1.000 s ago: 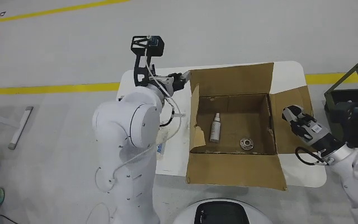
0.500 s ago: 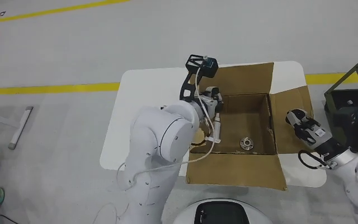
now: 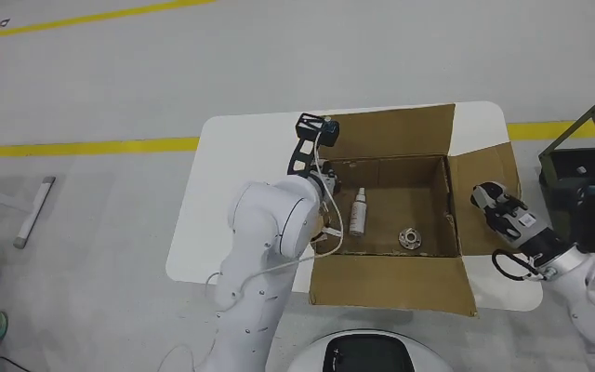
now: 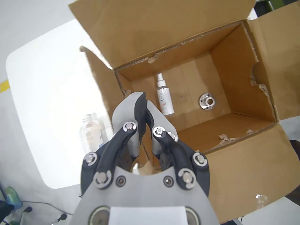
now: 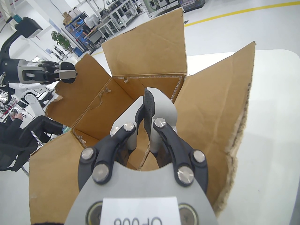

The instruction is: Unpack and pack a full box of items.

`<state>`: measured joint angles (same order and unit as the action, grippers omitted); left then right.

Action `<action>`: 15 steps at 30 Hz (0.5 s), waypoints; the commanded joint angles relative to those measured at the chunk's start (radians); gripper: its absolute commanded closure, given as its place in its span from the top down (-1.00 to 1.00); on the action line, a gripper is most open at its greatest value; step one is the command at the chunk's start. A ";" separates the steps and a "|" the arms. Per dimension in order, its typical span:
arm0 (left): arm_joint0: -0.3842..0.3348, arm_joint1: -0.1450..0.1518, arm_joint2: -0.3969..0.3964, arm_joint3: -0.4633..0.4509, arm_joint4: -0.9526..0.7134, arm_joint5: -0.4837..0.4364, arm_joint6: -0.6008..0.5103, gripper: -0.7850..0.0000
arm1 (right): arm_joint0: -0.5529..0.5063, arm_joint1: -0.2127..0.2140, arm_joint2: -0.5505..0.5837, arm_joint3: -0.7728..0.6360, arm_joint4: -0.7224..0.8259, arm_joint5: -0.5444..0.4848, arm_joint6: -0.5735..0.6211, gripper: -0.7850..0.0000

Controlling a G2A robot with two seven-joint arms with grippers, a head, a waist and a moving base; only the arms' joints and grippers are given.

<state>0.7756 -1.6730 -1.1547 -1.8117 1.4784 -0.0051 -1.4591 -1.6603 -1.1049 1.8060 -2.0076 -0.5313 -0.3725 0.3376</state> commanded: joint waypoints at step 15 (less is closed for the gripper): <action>0.045 0.025 -0.087 0.075 0.195 -0.013 0.080 -1.00 | 0.028 0.003 -0.025 0.021 -0.006 -0.002 0.030 -0.98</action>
<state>0.8128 -1.6485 -1.2419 -1.7430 1.6660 -0.0157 -1.3839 -1.6331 -1.1022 1.7813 -1.9864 -0.5377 -0.3754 0.3668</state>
